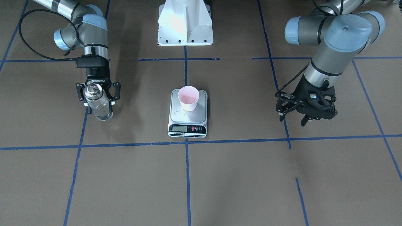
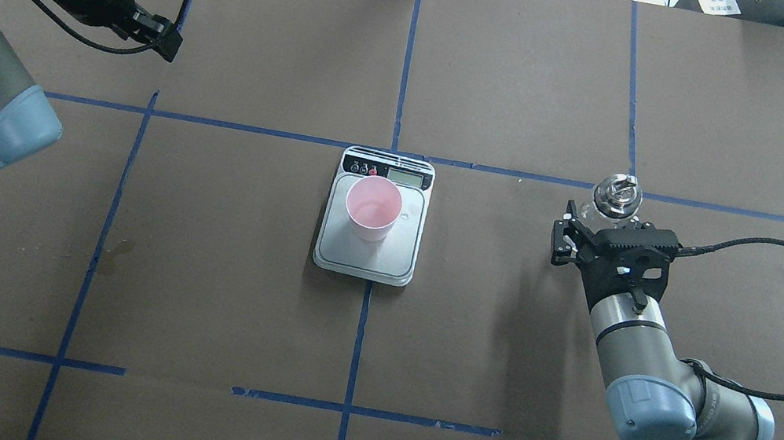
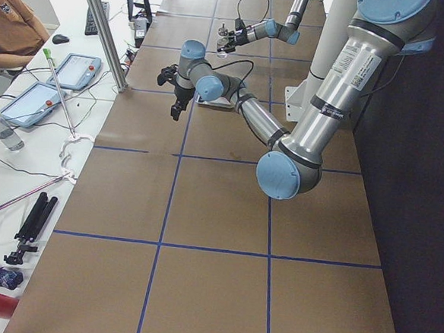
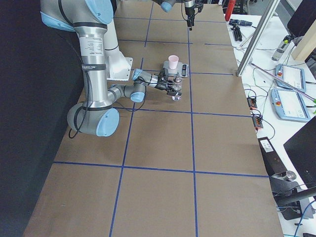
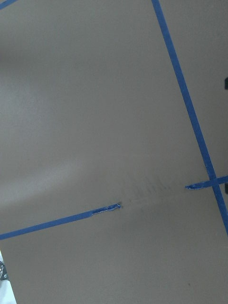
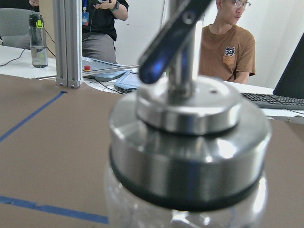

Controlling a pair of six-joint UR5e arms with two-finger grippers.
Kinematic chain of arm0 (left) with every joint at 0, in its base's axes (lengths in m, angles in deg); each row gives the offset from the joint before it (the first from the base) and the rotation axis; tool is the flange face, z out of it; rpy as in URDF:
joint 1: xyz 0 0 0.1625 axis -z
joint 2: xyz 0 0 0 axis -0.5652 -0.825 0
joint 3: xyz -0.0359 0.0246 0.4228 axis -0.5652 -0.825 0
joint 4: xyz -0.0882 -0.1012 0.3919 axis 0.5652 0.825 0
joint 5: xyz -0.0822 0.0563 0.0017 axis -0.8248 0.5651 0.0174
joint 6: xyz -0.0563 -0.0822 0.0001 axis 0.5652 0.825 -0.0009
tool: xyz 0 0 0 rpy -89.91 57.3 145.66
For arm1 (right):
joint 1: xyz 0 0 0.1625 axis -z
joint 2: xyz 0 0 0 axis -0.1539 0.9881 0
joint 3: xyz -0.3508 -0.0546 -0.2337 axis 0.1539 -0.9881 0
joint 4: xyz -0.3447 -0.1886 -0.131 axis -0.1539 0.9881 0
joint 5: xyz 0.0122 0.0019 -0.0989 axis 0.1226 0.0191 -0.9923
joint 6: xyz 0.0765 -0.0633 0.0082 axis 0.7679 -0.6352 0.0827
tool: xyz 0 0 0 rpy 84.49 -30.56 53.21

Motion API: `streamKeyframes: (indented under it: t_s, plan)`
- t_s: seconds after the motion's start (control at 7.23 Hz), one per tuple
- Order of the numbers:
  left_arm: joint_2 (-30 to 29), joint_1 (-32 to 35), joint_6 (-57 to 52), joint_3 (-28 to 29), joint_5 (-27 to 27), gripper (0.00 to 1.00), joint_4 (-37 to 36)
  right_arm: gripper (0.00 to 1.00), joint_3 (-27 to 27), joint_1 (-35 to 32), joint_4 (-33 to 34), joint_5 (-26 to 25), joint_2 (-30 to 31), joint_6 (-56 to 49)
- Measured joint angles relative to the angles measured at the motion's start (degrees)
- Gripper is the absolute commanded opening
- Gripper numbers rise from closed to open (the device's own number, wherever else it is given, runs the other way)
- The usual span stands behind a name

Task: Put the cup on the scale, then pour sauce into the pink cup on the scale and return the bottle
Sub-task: 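Lift and carry the bottle with the right gripper toward the cup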

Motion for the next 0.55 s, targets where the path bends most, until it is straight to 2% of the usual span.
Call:
streamKeyframes:
  t_s: [0.55]
  plan:
    - [0.04, 0.07, 0.08, -0.09, -0.07, 0.73, 0.00, 0.00, 1.00, 0.21, 5.23, 0.64, -4.03, -2.32]
